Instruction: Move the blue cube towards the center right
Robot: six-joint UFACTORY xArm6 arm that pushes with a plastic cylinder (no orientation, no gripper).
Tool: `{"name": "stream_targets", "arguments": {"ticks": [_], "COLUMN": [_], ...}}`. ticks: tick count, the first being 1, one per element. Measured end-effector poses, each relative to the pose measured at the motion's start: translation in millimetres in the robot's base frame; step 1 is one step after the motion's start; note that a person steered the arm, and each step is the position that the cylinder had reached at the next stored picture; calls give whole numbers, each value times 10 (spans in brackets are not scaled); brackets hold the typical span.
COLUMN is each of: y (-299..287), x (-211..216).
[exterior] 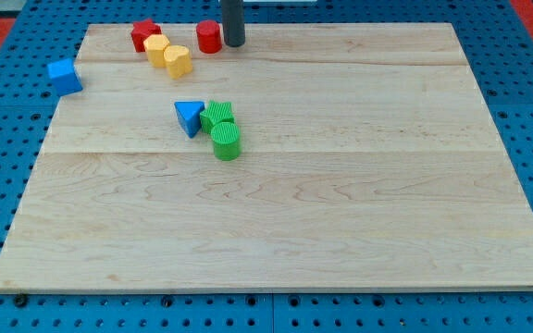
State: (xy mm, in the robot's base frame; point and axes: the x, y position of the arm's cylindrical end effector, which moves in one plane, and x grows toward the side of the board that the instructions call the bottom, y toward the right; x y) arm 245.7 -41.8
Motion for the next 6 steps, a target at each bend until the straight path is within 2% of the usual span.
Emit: {"name": "stream_targets", "arguments": {"ticks": [3, 4, 5, 6], "y": [750, 452, -301, -653], "x": [420, 535, 611, 951]}}
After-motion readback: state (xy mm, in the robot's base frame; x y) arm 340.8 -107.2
